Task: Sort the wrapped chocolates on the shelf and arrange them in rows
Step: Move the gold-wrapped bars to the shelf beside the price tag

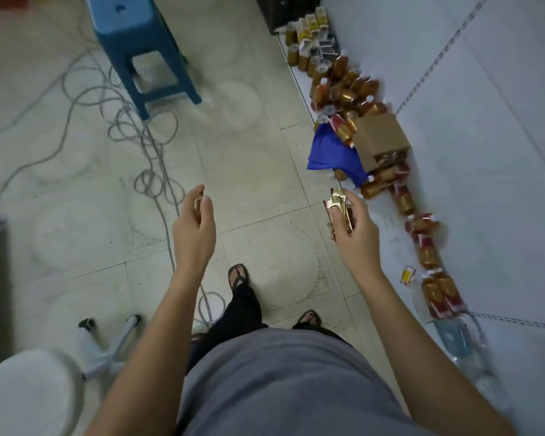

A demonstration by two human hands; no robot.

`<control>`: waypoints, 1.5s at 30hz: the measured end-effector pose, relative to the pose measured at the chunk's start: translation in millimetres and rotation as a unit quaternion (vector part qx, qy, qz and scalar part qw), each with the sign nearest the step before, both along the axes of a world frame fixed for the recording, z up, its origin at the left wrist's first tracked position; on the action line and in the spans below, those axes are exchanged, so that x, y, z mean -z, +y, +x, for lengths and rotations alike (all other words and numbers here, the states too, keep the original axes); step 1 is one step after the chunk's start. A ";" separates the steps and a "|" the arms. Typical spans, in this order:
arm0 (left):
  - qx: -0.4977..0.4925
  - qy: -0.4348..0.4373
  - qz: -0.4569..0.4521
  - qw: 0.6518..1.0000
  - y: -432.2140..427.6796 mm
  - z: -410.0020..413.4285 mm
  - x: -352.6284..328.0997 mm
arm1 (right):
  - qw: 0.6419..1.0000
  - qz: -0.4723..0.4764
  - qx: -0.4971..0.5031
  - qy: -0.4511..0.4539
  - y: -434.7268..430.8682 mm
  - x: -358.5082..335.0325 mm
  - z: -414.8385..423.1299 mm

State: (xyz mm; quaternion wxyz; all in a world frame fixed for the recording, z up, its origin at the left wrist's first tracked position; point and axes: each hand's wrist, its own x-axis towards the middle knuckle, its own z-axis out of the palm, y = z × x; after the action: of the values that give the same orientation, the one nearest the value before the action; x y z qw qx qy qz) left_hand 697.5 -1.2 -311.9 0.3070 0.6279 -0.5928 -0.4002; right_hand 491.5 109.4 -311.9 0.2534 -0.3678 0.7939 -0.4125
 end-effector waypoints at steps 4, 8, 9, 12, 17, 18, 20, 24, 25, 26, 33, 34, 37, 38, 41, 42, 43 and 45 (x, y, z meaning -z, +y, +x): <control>-0.031 0.023 -0.030 0.999 -71.9 27.8 -20.0 | 0.999 -0.041 -0.011 0.003 -78.5 -13.5 23.2; -0.048 0.038 -0.075 0.995 -137.2 56.1 -41.5 | 0.996 -0.078 -0.008 0.031 -149.3 -24.8 47.3; -0.052 0.040 -0.082 0.994 -151.4 60.8 -44.4 | 0.996 -0.084 -0.013 0.032 -165.2 -26.1 52.1; -0.074 0.044 -0.085 0.993 -189.2 73.1 -47.3 | 0.995 -0.081 -0.040 0.029 -207.1 -27.6 65.8; -0.089 0.043 -0.085 0.992 -253.8 74.4 -45.7 | 0.994 -0.082 -0.065 0.039 -281.9 -27.9 70.6; -0.088 0.041 -0.085 0.992 -269.4 70.9 -45.2 | 0.994 -0.083 -0.067 0.039 -298.6 -27.4 69.0; -0.090 0.042 -0.089 0.991 -303.8 61.1 -45.9 | 0.993 -0.093 -0.068 0.039 -334.3 -28.0 61.6; -0.076 0.052 -0.098 0.991 -377.8 29.1 -56.7 | 0.991 -0.121 -0.049 0.037 -408.3 -36.7 33.3; -0.067 0.052 -0.103 0.991 -395.4 19.6 -61.7 | 0.991 -0.125 -0.036 0.039 -424.2 -41.8 24.8; -0.056 0.050 -0.111 0.991 -412.9 10.0 -65.8 | 0.990 -0.131 -0.022 0.044 -438.8 -46.3 15.5; 0.067 0.076 -0.131 0.986 -506.3 -83.9 -82.8 | 0.982 -0.142 0.104 0.066 -487.9 -63.6 -50.9; 0.089 0.082 -0.135 0.983 -515.1 -99.5 -84.9 | 0.979 -0.141 0.134 0.067 -487.4 -64.9 -59.2; 0.179 0.098 -0.128 0.971 -537.2 -147.6 -89.4 | 0.962 -0.128 0.226 0.079 -481.4 -69.5 -76.3; 0.215 0.099 -0.120 0.964 -542.7 -164.2 -91.3 | 0.953 -0.128 0.261 0.086 -479.1 -71.1 -80.5; 0.327 0.103 -0.124 0.931 -552.3 -209.2 -100.4 | 0.917 -0.134 0.360 0.111 -471.7 -77.8 -87.5; 0.362 0.109 -0.131 0.916 -553.7 -223.3 -104.9 | 0.902 -0.139 0.390 0.125 -468.4 -80.8 -89.2; 0.396 0.120 -0.138 0.900 -555.5 -237.6 -109.3 | 0.886 -0.144 0.418 0.139 -464.8 -84.4 -90.7; 0.452 0.151 -0.157 0.865 -556.4 -266.0 -119.8 | 0.853 -0.156 0.472 0.159 -457.1 -91.5 -93.1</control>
State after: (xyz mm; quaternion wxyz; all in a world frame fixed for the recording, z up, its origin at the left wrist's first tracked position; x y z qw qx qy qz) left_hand 431.5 -557.5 -192.1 0.2728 0.1660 -0.8131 -0.4867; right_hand 398.4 -347.7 -220.4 -0.1624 -0.0443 0.8268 -0.5368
